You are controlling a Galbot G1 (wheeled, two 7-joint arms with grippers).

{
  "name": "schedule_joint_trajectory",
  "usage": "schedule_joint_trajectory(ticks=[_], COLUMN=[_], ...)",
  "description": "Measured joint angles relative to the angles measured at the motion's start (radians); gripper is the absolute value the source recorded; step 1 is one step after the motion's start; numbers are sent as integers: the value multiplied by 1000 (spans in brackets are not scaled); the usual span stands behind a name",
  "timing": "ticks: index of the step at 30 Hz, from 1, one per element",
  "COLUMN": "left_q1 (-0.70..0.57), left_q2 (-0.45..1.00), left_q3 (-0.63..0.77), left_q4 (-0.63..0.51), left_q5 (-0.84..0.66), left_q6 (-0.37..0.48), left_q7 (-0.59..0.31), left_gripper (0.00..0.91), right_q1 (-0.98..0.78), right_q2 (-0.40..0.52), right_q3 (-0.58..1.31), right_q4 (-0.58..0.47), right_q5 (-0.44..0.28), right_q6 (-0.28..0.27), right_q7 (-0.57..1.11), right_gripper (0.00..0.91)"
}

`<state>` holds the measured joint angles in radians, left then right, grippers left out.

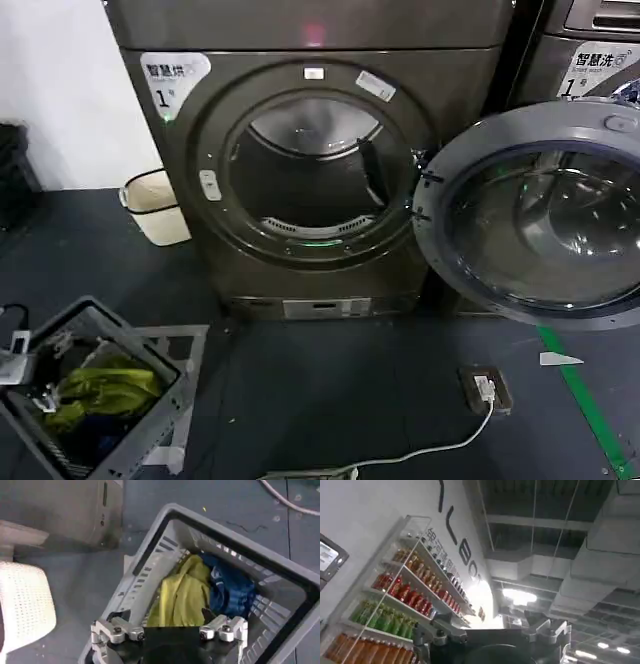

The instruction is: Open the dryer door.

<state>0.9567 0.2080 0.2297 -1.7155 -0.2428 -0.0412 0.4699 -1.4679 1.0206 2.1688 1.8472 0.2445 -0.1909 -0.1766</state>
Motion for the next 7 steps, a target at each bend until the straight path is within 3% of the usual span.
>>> schedule_joint_trajectory(ticks=[7], left_q1=[0], left_q2=[3], left_q3=[0], left_q4=[-5], left_q5=[1], left_q6=[0], left_q7=[1], left_gripper=[907], right_q1=[-5], right_q2=[0], right_q3=[12], right_q4=[2], right_q5=[0], right_q6=[0], right_q7=[-1], right_gripper=[907])
